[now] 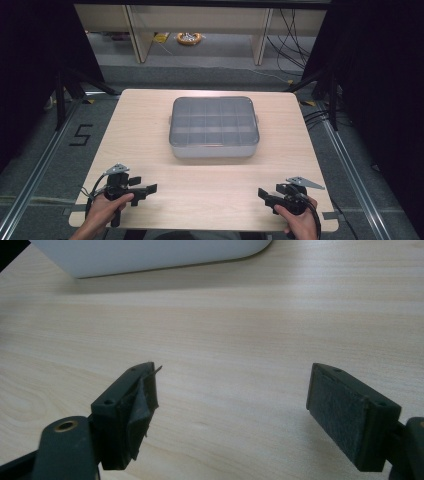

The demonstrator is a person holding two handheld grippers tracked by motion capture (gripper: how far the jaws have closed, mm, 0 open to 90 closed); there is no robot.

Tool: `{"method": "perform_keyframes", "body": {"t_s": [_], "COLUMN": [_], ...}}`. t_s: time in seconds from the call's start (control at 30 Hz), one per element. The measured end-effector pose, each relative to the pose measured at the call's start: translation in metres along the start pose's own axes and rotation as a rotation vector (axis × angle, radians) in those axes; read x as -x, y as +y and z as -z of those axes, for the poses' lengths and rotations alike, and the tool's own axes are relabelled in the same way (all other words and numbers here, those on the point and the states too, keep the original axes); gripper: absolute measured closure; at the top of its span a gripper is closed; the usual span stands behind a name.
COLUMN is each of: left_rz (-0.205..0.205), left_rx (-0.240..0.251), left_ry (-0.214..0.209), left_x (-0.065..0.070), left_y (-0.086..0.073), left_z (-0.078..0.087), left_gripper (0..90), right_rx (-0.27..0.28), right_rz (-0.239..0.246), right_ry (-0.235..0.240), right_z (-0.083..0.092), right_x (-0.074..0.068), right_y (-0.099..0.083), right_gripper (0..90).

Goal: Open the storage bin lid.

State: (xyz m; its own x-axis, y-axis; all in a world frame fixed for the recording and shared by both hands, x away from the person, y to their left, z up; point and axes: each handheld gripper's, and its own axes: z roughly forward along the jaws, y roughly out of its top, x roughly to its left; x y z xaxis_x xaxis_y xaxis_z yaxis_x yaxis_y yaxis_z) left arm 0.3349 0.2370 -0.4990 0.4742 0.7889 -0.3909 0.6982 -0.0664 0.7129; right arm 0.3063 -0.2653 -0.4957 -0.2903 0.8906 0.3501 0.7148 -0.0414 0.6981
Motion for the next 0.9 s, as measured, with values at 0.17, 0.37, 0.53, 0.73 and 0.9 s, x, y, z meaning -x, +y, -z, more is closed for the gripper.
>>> {"method": "perform_keyframes", "body": {"t_s": [0.17,0.37,0.53,0.73,0.9], "left_rz": [0.024,0.027,0.037,0.042,0.043], "left_rx": [-0.006,0.002,0.001,0.006,0.01], "left_ry": [-0.01,-0.005,-0.004,-0.005,-0.001], "left_x": [-0.001,-0.002,-0.003,-0.004,-0.003], "left_y": [0.0,0.0,0.0,0.001,0.001], "left_z": [0.0,0.0,0.0,0.0,-0.001], "left_gripper": [16.1,15.9,15.9,15.9,15.9], "right_rx": [0.024,0.035,0.027,0.04,0.036], "right_rz": [0.011,-0.003,-0.05,-0.069,-0.036], "right_ry": [0.008,0.025,0.03,0.027,0.037], "right_z": [-0.001,-0.001,-0.001,-0.003,-0.002], "right_x": [0.005,0.009,0.006,0.007,0.012], "right_y": [0.001,0.002,0.002,0.001,0.003], "right_gripper": [22.1,22.8,23.0,23.3,23.6]}}
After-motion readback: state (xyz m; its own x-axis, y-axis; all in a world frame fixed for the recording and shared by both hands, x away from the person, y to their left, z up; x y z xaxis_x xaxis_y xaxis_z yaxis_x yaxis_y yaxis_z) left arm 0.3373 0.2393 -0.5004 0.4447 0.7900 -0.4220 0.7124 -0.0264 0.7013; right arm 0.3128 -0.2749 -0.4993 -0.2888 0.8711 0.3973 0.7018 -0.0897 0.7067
